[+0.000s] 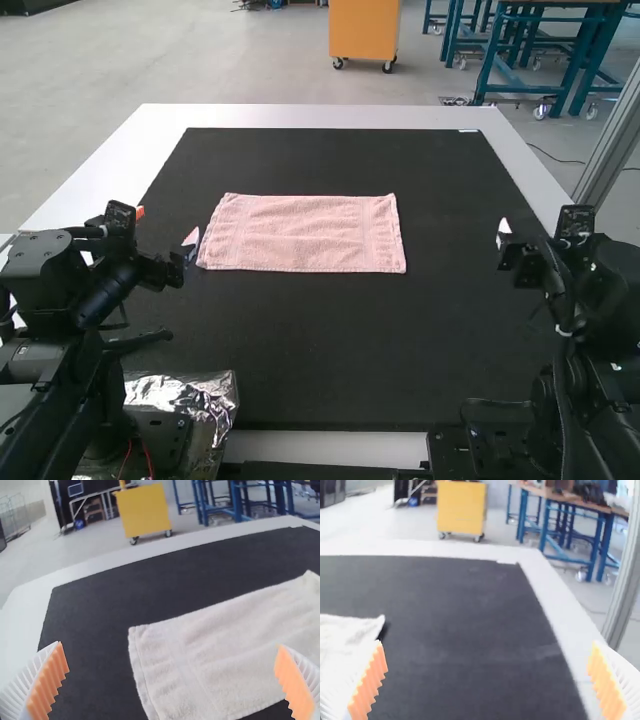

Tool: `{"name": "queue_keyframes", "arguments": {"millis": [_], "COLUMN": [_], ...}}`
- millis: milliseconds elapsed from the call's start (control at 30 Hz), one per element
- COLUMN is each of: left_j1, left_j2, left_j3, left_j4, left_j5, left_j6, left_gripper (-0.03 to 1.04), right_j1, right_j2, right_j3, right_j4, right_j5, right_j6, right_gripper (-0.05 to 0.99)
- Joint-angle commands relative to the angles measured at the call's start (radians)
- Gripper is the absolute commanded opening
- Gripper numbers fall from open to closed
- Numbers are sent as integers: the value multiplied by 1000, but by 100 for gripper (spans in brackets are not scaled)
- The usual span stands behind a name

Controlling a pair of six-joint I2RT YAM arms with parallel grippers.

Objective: Fold the towel.

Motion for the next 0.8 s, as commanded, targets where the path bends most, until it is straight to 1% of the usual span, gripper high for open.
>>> {"name": "queue_keyframes", "arguments": {"millis": [0, 33, 67, 100, 133, 200, 233, 267, 300, 333, 367, 400, 433, 467, 500, 533, 567, 600, 633, 700, 733, 767], "left_j1": [4, 4, 2, 2, 1, 1, 1, -1, -1, -1, 4, 7, 10, 11, 13, 15, 13, 11, 10, 7, 7, 4], "left_j2": [-6, -6, -6, -4, -6, -6, -6, -6, -6, -6, -6, -6, -6, -6, -6, -4, -4, 2, 14, 71, 120, 180], "left_j3": [-5, -5, -5, -5, -5, -5, -5, -5, -7, -7, -7, -7, -5, -5, 3, 13, 36, 67, 102, 171, 211, 256], "left_j4": [28, 53, 79, 111, 136, 173, 183, 185, 185, 206, 246, 285, 323, 380, 410, 430, 426, 398, 372, 348, 348, 335], "left_j5": [1, -15, -60, -121, -143, -146, -138, -112, -114, -114, -114, -114, -126, -172, -199, -207, -221, -224, -230, -249, -265, -269], "left_j6": [266, 264, 261, 234, 223, 224, 235, 287, 339, 333, 278, 206, 181, 180, 180, 178, 175, 154, 109, 48, -1, -50], "left_gripper": [97, 97, 96, 95, 95, 96, 96, 96, 96, 96, 96, 96, 96, 96, 96, 96, 96, 96, 96, 96, 96, 96], "right_j1": [-10, -8, -8, -8, -8, -10, -13, -16, -16, -17, -19, -20, -22, -22, -25, -26, -30, -31, -33, -39, -40, -42], "right_j2": [-8, -8, -8, -8, -8, -8, -8, -8, -8, -9, -8, -9, -8, -3, 1, 21, 46, 86, 138, 274, 354, 443], "right_j3": [-7, -7, -7, -7, -7, -7, -7, -7, -7, -7, -9, -7, 1, 22, 47, 73, 102, 143, 180, 278, 330, 387], "right_j4": [46, 49, 52, 51, 51, 63, 75, 94, 124, 161, 210, 253, 270, 273, 262, 255, 253, 253, 253, 253, 253, 253], "right_j5": [-59, -69, -69, -69, -69, -60, -57, -54, -37, -19, 3, 20, 24, 32, 37, 43, 52, 55, 60, 72, 73, 70], "right_j6": [-393, -456, -459, -456, -453, -453, -450, -439, -420, -400, -387, -381, -374, -355, -321, -289, -262, -222, -180, -84, -36, 12], "right_gripper": [92, 92, 92, 92, 92, 92, 92, 92, 92, 92, 92, 91, 91, 91, 91, 91, 91, 91, 91, 91, 91, 91]}}
